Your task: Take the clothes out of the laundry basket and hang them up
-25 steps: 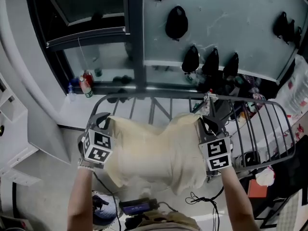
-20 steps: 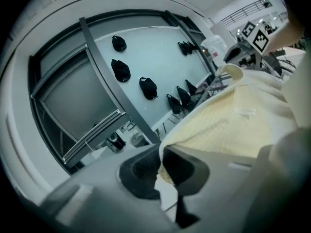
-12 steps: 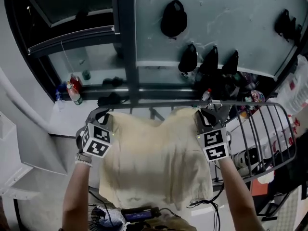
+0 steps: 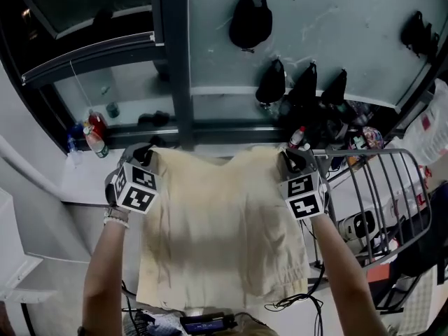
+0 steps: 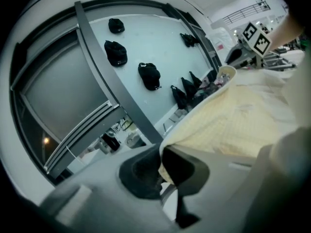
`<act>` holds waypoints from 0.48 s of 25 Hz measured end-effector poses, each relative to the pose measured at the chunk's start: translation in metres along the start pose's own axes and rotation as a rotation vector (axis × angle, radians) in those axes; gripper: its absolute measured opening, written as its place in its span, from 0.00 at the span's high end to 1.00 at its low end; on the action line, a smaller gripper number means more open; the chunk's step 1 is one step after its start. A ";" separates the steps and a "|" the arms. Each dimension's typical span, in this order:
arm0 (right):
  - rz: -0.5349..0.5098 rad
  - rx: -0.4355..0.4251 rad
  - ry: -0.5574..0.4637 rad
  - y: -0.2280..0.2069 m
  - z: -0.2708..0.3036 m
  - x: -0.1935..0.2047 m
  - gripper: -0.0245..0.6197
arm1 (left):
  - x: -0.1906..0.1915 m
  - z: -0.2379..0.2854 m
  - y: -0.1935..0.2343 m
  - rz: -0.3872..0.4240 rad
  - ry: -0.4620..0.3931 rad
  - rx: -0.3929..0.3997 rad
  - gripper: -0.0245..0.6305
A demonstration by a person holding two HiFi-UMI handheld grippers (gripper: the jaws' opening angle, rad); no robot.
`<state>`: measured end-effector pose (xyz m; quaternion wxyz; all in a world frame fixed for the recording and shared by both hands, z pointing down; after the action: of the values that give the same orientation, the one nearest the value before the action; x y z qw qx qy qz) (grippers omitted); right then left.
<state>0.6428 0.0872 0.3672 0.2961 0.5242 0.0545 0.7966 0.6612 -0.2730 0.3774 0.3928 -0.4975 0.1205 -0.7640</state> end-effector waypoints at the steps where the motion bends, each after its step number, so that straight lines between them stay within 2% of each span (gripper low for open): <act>1: 0.002 0.003 0.008 -0.001 0.007 0.001 0.94 | 0.000 0.007 0.001 0.008 0.000 0.004 0.96; 12: -0.004 0.016 0.069 -0.015 0.065 0.002 0.94 | 0.002 0.072 0.018 -0.006 0.022 0.006 0.95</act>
<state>0.7049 0.0862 0.3913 0.2912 0.4985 0.0722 0.8133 0.7313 -0.2719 0.4029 0.3907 -0.4881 0.1212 -0.7710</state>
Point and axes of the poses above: the fingertips, and each gripper's own axes: z forward along the fingers, y to its left, x out of its underside, the point moved 7 cm from there along -z, backward along the fingers, and after that the axes turned 5 degrees about z, right-handed, at the moved point
